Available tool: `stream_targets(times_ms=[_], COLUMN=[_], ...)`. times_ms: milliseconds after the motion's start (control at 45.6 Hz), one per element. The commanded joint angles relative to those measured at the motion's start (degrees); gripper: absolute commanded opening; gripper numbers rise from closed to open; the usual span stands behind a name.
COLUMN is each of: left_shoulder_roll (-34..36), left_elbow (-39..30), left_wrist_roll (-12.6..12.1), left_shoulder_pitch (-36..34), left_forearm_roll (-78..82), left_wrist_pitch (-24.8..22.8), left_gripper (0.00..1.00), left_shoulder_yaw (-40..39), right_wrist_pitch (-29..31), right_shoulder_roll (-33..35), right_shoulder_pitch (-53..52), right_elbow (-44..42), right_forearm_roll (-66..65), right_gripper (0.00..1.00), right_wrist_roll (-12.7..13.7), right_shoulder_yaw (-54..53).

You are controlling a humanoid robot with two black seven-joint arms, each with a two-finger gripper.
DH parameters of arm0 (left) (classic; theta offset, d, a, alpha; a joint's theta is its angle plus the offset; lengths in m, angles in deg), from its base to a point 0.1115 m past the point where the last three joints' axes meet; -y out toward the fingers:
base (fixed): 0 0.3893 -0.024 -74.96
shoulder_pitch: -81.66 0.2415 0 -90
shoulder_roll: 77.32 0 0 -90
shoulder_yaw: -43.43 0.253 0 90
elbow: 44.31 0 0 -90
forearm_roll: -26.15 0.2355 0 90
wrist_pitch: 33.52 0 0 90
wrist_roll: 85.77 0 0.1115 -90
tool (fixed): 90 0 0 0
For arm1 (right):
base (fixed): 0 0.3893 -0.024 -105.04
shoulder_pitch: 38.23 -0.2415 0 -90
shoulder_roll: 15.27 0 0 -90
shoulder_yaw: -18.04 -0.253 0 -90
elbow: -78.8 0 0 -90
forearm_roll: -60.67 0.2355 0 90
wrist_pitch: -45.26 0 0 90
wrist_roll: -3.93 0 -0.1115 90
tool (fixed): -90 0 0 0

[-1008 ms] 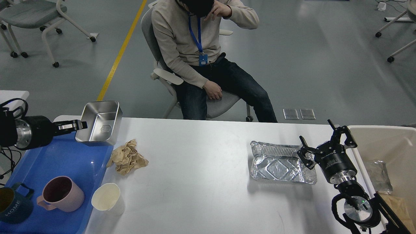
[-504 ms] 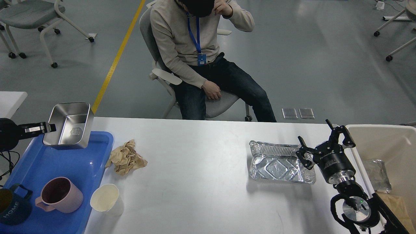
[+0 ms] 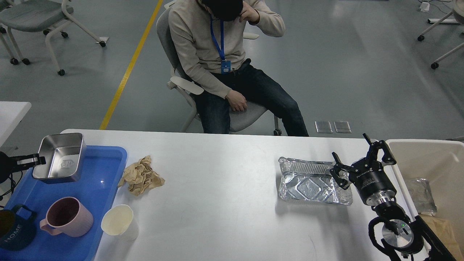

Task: Tidy desktop
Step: 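Carry the steel box onto the blue tray and release it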

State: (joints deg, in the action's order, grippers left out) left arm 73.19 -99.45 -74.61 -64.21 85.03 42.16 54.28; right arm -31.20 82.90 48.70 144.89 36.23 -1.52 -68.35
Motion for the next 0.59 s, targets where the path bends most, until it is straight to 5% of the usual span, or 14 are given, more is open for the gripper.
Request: stream_targets(times_ms=[0,570], left_shoulder_roll=[-2.75,-15.33], left_elbow=[3.28,16.91], left_wrist_roll=[0.00,0.00], left_shoulder_pitch=[1.55,6.91], left_forearm_roll=[-0.08,-0.17], left_wrist_pitch=[0.26,0.52], left_gripper=[0.05,0.06], left_shoulder_yaw=[-0.04,0.04], right_wrist_pitch=[0.00,0.35], right_shoulder_roll=[0.00,0.18], right_shoulder_pitch=[-0.09,0.61], right_elbow=[0.00,0.00], right_forearm_roll=[0.01,0.01], right_gripper=[1.00,1.00], right_wrist_roll=[0.00,0.00], right_shoulder_yaw=[0.00,-0.09])
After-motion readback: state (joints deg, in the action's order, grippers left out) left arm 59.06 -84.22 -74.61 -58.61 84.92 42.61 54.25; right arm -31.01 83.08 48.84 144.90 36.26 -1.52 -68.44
